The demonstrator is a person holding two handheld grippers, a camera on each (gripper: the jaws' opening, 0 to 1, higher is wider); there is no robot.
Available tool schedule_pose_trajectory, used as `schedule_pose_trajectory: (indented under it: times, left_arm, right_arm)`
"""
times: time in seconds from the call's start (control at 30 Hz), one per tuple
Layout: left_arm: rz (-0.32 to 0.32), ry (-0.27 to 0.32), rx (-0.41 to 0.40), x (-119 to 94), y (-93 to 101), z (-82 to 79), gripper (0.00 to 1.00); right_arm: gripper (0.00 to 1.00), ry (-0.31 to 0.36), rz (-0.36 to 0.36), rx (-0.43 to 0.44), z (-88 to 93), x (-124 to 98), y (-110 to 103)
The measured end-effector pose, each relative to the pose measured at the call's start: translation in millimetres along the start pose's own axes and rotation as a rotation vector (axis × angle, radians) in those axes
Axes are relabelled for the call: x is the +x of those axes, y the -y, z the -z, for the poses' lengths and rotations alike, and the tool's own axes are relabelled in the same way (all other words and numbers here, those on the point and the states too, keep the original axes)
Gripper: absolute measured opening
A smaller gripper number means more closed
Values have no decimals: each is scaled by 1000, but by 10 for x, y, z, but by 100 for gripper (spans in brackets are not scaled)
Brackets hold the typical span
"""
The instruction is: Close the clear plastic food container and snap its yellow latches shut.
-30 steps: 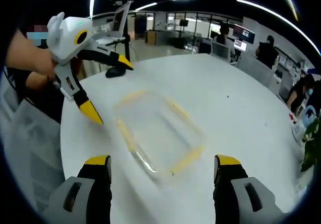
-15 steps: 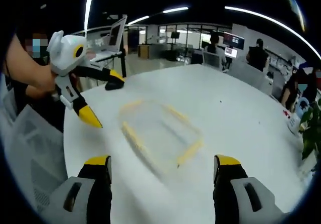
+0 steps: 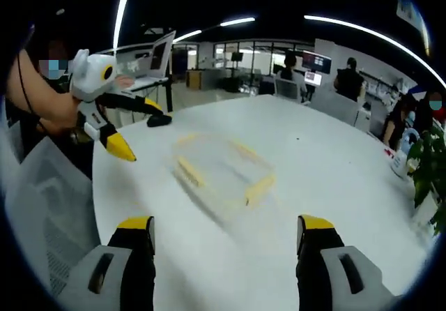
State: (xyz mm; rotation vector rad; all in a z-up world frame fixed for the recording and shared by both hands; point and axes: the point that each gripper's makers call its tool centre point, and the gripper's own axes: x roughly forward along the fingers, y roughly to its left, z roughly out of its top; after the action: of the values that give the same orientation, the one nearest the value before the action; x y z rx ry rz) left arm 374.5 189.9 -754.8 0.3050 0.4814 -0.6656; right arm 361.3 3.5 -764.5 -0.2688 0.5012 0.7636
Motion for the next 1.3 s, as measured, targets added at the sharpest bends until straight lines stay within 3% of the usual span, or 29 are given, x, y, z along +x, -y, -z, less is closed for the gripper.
schedule_pose_trajectory:
  times: [0.4, 0.93, 1.3]
  left_arm:
    - [-2, 4, -35, -235, 85, 201, 90]
    - [-13, 13, -82, -454, 135, 318, 90]
    - [-19, 21, -90, -536, 119, 345, 89]
  right_arm:
    - [85, 32, 18, 11, 36, -154, -59]
    - [85, 24, 47, 49, 305, -393, -91]
    - [84, 39, 84, 73, 377, -539, -98]
